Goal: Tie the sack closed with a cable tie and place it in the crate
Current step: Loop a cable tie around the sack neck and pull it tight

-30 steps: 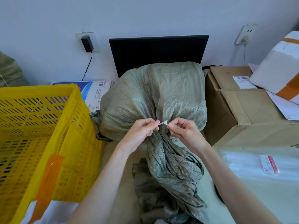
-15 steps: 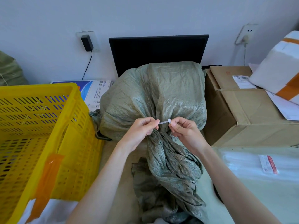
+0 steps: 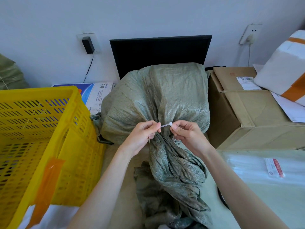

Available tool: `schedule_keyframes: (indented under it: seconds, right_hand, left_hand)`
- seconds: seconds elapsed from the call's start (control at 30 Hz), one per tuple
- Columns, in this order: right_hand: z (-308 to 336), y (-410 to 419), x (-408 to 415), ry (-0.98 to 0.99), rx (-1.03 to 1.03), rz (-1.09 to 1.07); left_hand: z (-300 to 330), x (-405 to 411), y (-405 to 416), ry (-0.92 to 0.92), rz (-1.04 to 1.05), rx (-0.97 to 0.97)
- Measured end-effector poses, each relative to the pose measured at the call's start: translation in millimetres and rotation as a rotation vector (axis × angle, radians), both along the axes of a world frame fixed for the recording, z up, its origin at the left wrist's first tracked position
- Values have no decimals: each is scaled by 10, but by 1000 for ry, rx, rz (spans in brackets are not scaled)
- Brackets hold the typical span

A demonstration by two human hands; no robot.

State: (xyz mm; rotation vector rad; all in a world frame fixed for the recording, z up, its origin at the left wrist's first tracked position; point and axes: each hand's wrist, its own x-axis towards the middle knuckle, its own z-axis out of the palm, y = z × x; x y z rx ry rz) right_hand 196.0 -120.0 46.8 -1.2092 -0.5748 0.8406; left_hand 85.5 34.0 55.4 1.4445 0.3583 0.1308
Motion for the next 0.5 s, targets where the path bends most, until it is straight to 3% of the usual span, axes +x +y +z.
schedule_keyframes:
  seconds: [0.13, 0.33, 0.5]
  right_hand:
    - [16, 12, -2, 50, -7, 20]
    - [13, 14, 12, -56, -139, 51]
    - [72, 52, 24, -71, -210, -32]
  left_hand:
    - [12, 3, -29, 3, -11, 40]
    - [46, 31, -71, 6, -26, 129]
    - [46, 80, -117, -48, 105, 106]
